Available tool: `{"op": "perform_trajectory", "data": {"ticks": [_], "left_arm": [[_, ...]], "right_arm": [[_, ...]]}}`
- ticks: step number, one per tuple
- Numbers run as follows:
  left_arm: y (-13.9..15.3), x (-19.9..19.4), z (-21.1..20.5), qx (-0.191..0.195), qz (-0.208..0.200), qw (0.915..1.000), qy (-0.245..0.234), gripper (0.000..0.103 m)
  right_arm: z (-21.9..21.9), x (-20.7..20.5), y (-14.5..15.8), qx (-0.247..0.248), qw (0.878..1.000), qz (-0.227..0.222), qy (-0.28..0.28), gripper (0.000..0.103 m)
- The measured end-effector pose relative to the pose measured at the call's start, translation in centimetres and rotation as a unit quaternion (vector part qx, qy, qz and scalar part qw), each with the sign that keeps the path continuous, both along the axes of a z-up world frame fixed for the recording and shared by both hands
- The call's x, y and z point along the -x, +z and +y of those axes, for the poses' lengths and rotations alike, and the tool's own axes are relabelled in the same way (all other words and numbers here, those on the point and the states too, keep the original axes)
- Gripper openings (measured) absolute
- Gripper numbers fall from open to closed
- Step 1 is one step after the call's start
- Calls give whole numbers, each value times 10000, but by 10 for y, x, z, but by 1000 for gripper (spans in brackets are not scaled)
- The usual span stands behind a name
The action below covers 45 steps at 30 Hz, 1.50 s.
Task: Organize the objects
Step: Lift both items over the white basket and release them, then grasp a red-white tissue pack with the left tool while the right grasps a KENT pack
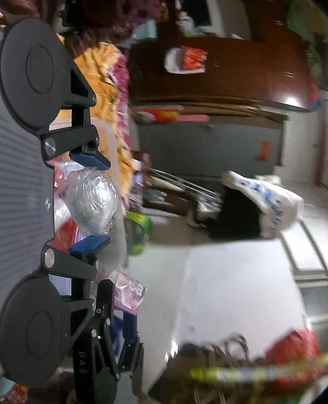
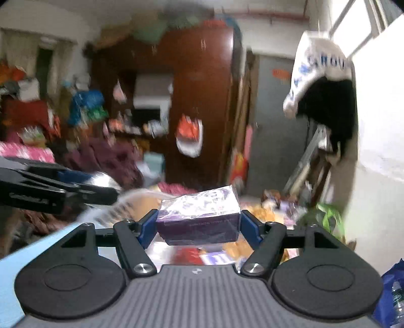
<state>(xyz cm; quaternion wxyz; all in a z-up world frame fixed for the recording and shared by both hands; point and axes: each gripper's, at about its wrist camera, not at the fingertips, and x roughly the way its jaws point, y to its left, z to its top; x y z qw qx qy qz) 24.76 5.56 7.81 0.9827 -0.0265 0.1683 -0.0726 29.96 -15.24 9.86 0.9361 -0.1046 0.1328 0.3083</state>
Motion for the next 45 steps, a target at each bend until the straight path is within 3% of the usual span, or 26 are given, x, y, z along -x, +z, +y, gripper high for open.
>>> {"op": "perform_trajectory", "data": {"ticks": [1, 2, 3, 4, 8, 10, 14, 17, 24, 25, 26, 27, 31, 34, 35, 37, 41, 44, 45], "left_arm": [[-4, -12, -1, -115, 110, 9998, 106, 84], [-10, -23, -2, -236, 297, 9990, 242, 94], [-14, -26, -2, -253, 379, 9985, 314, 93], [-17, -21, -1, -204, 406, 9984, 325, 93], [-23, 39, -9, -91, -88, 9999, 1, 97], [-36, 60, -19, -89, -62, 9998, -152, 99], [-75, 60, -46, -298, 539, 9972, -423, 99], [-94, 44, -53, -439, 842, 9953, -181, 99], [-112, 22, -54, -192, 1327, 9907, 251, 99], [-116, 17, -54, -129, 1470, 9887, 266, 98], [-120, 13, -53, -78, 1547, 9876, 253, 85], [-121, 12, -51, 20, 1591, 9870, 226, 77], [-114, 44, -38, 207, 1168, 9925, 283, 77], [-110, 69, -18, 512, 997, 9936, 167, 77], [-109, 77, -10, 560, 951, 9937, 189, 77], [-109, 86, 1, 588, 889, 9940, 260, 77], [-109, 95, 23, 786, 779, 9930, 415, 77], [-112, 93, 32, 938, 768, 9916, 439, 77], [-114, 93, 33, 968, 761, 9915, 424, 77]], "right_arm": [[2, -12, -3, -2, 9999, 107, -18, 83], [5, -25, -8, 12, 9997, 218, -124, 90], [6, -30, -11, 89, 9993, 308, -200, 97], [5, -32, -15, 132, 9988, 377, -272, 97], [-34, 7, -29, -418, 9985, 337, -58, 103], [-53, 26, -40, -646, 9972, 364, -83, 103], [-79, 41, -70, -927, 9925, 754, -244, 103], [-85, 30, -87, -1028, 9883, 1049, -413, 103], [-89, 21, -105, -1190, 9818, 1429, -397, 103], [-87, 22, -106, -1169, 9819, 1450, -357, 103], [-86, 22, -107, -1132, 9822, 1467, -320, 103], [-84, 26, -110, -1091, 9825, 1483, -287, 103], [-68, 36, -122, -863, 9828, 1630, 56, 103], [-40, 40, -128, -422, 9845, 1658, 379, 103], [-30, 40, -130, -271, 9852, 1630, 448, 102], [-12, 40, -132, 31, 9855, 1614, 517, 84], [15, 38, -140, 539, 9835, 1615, 613, 70], [20, 41, -142, 649, 9843, 1526, 601, 59], [20, 41, -140, 628, 9841, 1530, 646, 45]]}}
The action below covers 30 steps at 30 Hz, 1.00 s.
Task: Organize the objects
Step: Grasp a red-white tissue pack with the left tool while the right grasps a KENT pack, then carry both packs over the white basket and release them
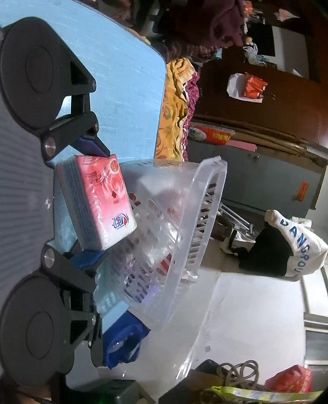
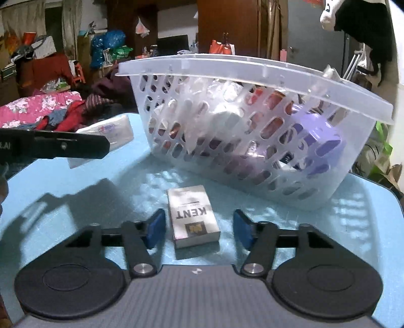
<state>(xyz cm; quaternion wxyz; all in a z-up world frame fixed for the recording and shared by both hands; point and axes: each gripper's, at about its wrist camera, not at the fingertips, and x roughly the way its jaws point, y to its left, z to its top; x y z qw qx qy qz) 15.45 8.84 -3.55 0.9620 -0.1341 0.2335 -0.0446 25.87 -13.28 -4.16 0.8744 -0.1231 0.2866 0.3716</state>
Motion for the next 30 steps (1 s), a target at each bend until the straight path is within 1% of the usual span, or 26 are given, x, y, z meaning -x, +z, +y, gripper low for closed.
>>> {"op": "perform_trajectory", "data": {"ticks": [1, 4, 7, 9, 10, 11, 12, 14, 16, 17, 19, 22, 24, 25, 26, 27, 28, 29, 30], "left_arm": [[-1, 1, 1, 7, -22, 10000, -31, 77], [-3, 4, -3, -65, -146, 9998, -113, 77], [0, 14, -3, -27, -398, 9990, -219, 77], [13, 24, -3, 30, -672, 9971, -343, 77], [22, 26, -3, 38, -805, 9960, -392, 77], [36, 27, -5, -8, -960, 9945, -425, 77], [49, 24, -7, -105, -1060, 9933, -440, 77], [76, 9, -12, -237, -1172, 9916, -489, 77], [100, -15, -15, -272, -1130, 9915, -581, 77], [112, -30, -18, -353, -1075, 9919, -581, 77], [123, -52, -24, -536, -935, 9930, -482, 77], [125, -86, -28, -733, -687, 9945, -285, 78], [112, -109, -26, -768, -445, 9958, -206, 81], [105, -116, -24, -775, -337, 9964, -123, 85], [99, -123, -23, -817, -219, 9964, -67, 88], [93, -125, -21, -856, -178, 9962, -23, 88], [90, -124, -19, -880, -204, 9959, 3, 88], [89, -120, -18, -881, -273, 9957, 13, 90], [90, -117, -17, -866, -305, 9958, -5, 91]], "right_arm": [[0, 2, 1, -26, 10000, 16, 40, 45], [-3, 9, 4, 38, 9998, -213, 10, 44], [-14, 22, 13, -254, 9993, -284, 51, 43], [-29, 35, 31, -699, 9967, -391, 120, 43], [-37, 43, 45, -940, 9941, -519, 155, 43], [-46, 51, 63, -1177, 9902, -746, 123, 43], [-50, 56, 79, -1331, 9862, -980, 57, 43], [-53, 54, 109, -1442, 9806, -1325, -59, 43], [-50, 40, 135, -1482, 9774, -1499, -151, 43], [-46, 29, 148, -1421, 9766, -1593, -250, 43], [-39, 7, 166, -1337, 9757, -1676, -445, 43], [-31, -21, 171, -1203, 9773, -1636, -608, 43], [-20, -45, 160, -1002, 9814, -1482, -697, 45], [-21, -53, 151, -970, 9827, -1408, -712, 57], [-19, -63, 142, -942, 9842, -1312, -726, 67], [-18, -65, 135, -923, 9843, -1291, -766, 84], [-23, -61, 130, -922, 9838, -1315, -798, 92], [-26, -59, 126, -946, 9828, -1349, -831, 94], [-31, -54, 125, -1019, 9817, -1367, -848, 99]]}}
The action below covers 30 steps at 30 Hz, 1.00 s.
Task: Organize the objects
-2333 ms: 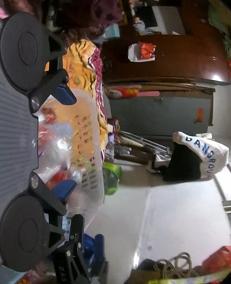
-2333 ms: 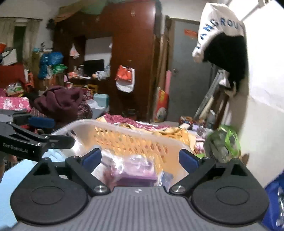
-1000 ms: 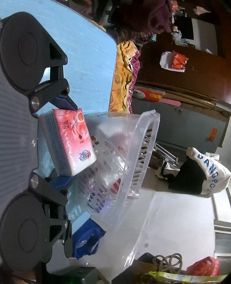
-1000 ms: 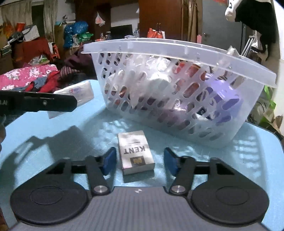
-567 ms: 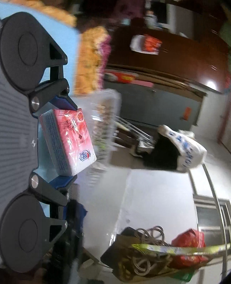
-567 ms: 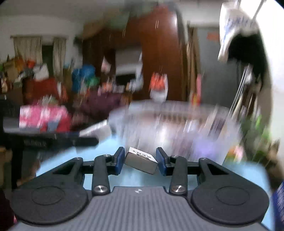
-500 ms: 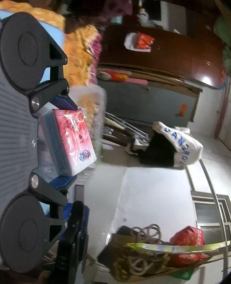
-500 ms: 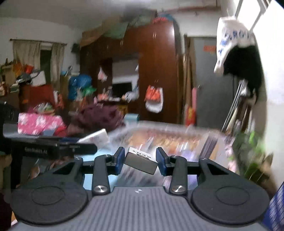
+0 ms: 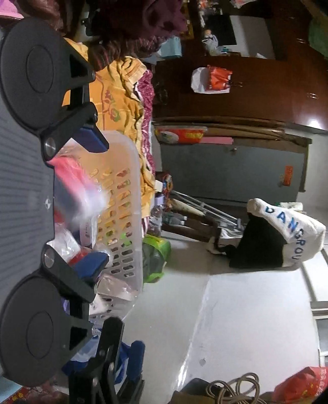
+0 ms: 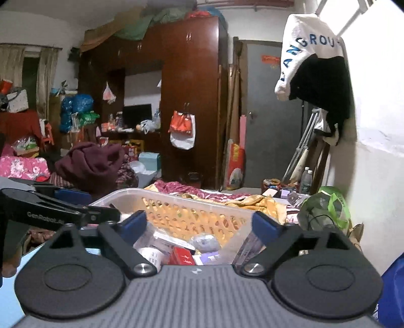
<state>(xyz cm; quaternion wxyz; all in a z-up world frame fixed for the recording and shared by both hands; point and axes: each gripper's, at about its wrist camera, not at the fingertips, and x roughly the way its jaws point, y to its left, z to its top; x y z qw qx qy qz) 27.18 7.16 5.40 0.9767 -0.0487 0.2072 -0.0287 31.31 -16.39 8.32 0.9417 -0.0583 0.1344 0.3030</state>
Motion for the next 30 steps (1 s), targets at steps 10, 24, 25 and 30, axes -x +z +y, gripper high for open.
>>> {"op": "perform_trajectory", "data": {"ticks": [10, 24, 25, 30], "left_arm": [[5, 65, -1, -285, -584, 9979, -4, 100], [-7, 91, -27, -498, -73, 9987, 22, 100], [-9, 90, -29, -520, -32, 9986, 14, 100], [-14, 93, -38, -500, 32, 9987, -60, 100]], "right_arm": [[-36, 50, -2, -221, 9967, 149, -769, 103], [-66, 82, -14, -415, 9939, 649, -785, 103], [-69, 82, -14, -490, 9934, 626, -829, 103], [-76, 80, -14, -566, 9928, 698, -793, 103]]}}
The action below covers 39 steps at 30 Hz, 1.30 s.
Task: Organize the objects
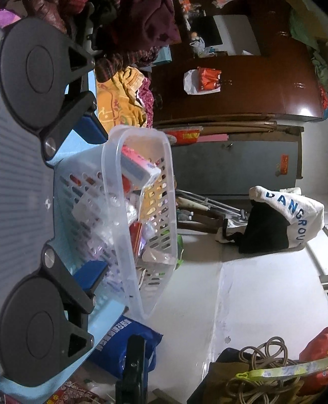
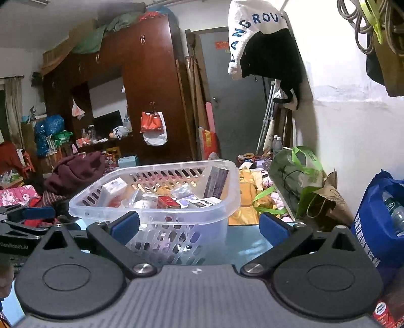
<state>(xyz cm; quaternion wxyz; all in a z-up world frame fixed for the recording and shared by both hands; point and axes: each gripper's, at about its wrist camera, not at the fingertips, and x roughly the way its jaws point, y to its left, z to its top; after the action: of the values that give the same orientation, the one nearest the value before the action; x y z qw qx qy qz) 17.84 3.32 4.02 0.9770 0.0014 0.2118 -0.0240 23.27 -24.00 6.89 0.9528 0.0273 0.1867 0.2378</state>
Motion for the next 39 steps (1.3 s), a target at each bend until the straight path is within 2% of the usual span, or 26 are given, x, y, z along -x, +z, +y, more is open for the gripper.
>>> {"op": "perform_trajectory", "data": {"ticks": [6, 27, 39], "left_arm": [[-2, 6, -8, -176, -58, 9998, 14, 100], [0, 9, -10, -42, -19, 10000, -39, 100], [-1, 8, -10, 9, 13, 10000, -53, 100]], "right_arm": [[5, -1, -5, 191, 9998, 52, 48, 103], [-1, -6, -12, 129, 9991, 370, 179, 103], [-2, -4, -12, 127, 9990, 396, 178, 103]]}}
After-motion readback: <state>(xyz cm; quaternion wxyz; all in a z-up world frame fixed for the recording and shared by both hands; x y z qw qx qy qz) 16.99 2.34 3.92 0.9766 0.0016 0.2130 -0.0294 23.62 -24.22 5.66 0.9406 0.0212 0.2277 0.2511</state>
